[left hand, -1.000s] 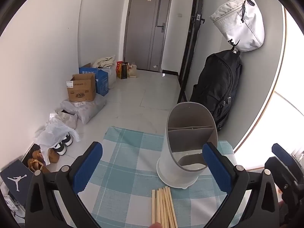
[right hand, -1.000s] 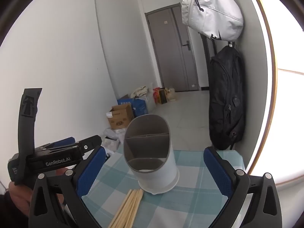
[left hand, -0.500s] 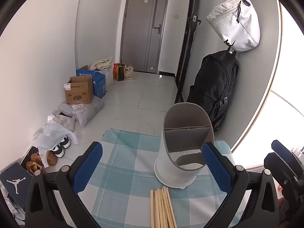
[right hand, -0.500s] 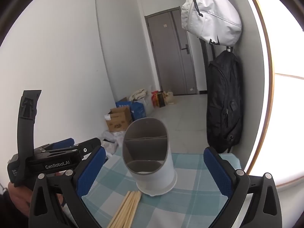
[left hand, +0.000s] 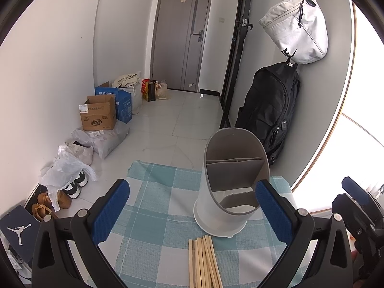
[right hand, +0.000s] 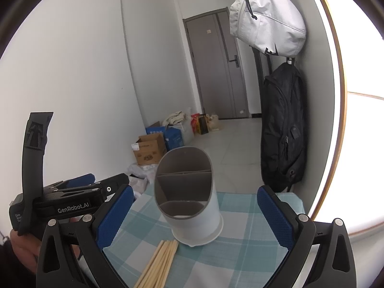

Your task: Organize utensils

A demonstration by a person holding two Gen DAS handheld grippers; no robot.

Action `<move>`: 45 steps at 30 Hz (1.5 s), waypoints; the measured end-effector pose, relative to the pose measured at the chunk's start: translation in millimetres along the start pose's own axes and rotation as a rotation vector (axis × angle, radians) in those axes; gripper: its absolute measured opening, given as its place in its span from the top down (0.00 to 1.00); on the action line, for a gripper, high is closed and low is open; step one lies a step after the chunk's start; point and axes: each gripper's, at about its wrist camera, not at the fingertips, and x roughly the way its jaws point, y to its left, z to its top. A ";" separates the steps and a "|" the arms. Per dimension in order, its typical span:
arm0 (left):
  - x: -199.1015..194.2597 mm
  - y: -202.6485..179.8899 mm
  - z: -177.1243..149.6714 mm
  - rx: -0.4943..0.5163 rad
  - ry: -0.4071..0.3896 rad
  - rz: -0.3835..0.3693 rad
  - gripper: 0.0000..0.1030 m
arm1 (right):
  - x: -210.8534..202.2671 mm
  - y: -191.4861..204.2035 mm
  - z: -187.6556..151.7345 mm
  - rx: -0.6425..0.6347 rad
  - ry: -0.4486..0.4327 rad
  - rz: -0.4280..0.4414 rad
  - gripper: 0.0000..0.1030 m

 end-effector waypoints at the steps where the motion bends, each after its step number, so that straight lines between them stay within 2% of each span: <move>1: 0.3 -0.1 0.8 0.003 0.000 0.000 0.01 | 0.1 0.2 -0.1 0.000 0.001 0.000 0.00; 45: 1.7 -2.3 -2.5 0.015 0.019 -0.014 0.01 | 1.1 2.0 -1.4 -0.005 0.012 0.002 0.00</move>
